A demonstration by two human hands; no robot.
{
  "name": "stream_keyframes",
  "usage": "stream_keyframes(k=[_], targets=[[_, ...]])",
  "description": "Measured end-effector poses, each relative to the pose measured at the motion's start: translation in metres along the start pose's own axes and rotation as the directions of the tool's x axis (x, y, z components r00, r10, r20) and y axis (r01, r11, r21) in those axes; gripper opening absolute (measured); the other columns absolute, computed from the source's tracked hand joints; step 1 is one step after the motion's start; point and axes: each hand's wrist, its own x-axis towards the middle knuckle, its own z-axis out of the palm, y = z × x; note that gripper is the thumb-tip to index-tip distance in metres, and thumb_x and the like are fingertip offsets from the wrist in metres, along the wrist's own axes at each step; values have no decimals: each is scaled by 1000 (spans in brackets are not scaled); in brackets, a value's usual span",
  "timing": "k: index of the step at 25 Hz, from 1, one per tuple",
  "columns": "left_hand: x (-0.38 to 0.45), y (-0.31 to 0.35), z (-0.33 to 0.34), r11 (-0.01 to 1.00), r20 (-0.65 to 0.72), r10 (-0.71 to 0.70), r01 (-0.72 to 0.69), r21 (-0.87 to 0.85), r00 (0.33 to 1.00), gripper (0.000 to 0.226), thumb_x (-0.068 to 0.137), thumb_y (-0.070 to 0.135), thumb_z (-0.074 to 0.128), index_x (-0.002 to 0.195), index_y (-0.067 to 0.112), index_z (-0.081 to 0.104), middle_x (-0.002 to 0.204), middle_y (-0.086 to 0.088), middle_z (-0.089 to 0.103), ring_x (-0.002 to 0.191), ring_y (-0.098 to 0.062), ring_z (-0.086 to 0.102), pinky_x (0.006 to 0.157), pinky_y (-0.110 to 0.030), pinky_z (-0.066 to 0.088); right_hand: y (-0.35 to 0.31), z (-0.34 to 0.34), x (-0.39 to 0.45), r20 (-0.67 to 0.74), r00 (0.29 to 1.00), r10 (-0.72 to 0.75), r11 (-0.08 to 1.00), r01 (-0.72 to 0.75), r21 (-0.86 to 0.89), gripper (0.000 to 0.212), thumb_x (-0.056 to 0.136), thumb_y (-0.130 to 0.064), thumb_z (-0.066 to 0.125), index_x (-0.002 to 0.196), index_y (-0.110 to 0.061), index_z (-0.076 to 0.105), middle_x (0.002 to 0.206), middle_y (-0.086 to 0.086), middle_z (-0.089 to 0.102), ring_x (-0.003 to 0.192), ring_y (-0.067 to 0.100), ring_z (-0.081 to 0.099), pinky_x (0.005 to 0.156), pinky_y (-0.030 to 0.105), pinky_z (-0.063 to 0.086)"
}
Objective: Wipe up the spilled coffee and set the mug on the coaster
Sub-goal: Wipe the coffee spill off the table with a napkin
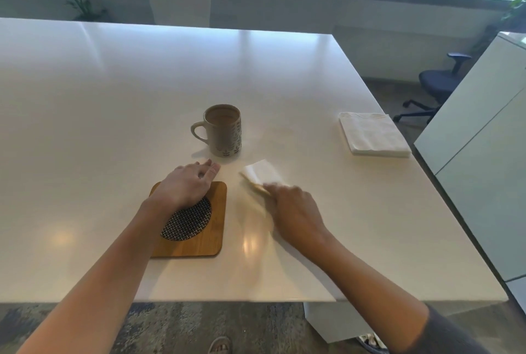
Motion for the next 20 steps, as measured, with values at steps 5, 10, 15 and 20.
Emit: stream_keyframes(k=[5, 10, 15, 20], targets=[[-2, -1, -1, 998, 6, 56, -55, -21, 998, 64, 103, 59, 26, 154, 22, 40, 163, 10, 29, 152, -19, 24, 123, -43, 16, 39, -36, 42, -213, 963, 163, 977, -129, 168, 46, 90, -3, 50, 125, -26, 69, 109, 20, 74, 100, 39, 70, 84, 39, 54], [-2, -1, -2, 999, 3, 27, -27, -34, 1000, 66, 102, 62, 28, 153, 22, 42, 162, 7, 34, 150, -23, 29, 123, -46, 22, 81, -41, 68, -61, 973, 224, 975, -223, 22, 51, 86, 0, 48, 125, -26, 69, 105, 20, 74, 98, 39, 68, 81, 37, 52], [2, 6, -7, 1000, -28, -5, 6, 10, 1000, 65, 101, 62, 32, 146, 19, 53, 155, -3, 48, 137, -30, 48, 111, -44, 37, 49, -16, 43, -49, 991, 128, 991, -126, 40, 52, 86, -3, 51, 128, -31, 66, 107, 15, 75, 97, 36, 70, 80, 34, 53], [11, 7, -15, 997, -55, -19, 23, 73, 998, 66, 99, 66, 34, 133, 19, 66, 126, -12, 67, 100, -24, 59, 88, -37, 46, 29, -22, 36, 208, 978, 4, 967, -57, 249, 41, 86, -11, 51, 109, -35, 74, 88, -1, 77, 76, 16, 68, 56, 21, 45]])
